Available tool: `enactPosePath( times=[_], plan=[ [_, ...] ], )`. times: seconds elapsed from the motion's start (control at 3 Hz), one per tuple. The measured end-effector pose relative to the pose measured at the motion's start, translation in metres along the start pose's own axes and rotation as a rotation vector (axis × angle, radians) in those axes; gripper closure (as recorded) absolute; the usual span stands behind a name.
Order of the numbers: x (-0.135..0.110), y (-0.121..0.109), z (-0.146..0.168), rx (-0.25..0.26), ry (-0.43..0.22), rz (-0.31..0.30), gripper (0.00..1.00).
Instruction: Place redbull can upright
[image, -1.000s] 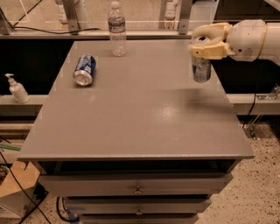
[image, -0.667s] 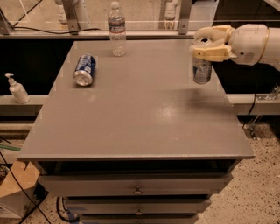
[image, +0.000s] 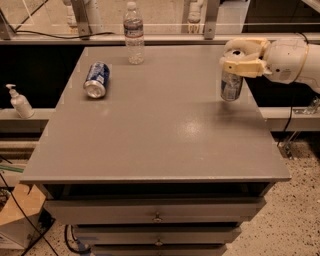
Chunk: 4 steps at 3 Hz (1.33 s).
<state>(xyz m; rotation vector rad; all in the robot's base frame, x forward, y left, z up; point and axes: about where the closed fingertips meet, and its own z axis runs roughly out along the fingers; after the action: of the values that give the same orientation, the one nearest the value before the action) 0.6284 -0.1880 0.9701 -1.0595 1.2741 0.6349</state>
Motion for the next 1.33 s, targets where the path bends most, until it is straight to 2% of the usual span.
enactPosePath(
  times=[0.33, 1.0, 1.33],
  plan=[
    [0.0102, 0.0016, -0.0013, -0.002, -0.029, 0.006, 0.60],
    [0.0159, 0.0035, -0.0048, 0.010, -0.055, 0.012, 0.13],
    [0.0151, 0.0044, -0.0020, 0.005, -0.057, 0.011, 0.00]
  ],
)
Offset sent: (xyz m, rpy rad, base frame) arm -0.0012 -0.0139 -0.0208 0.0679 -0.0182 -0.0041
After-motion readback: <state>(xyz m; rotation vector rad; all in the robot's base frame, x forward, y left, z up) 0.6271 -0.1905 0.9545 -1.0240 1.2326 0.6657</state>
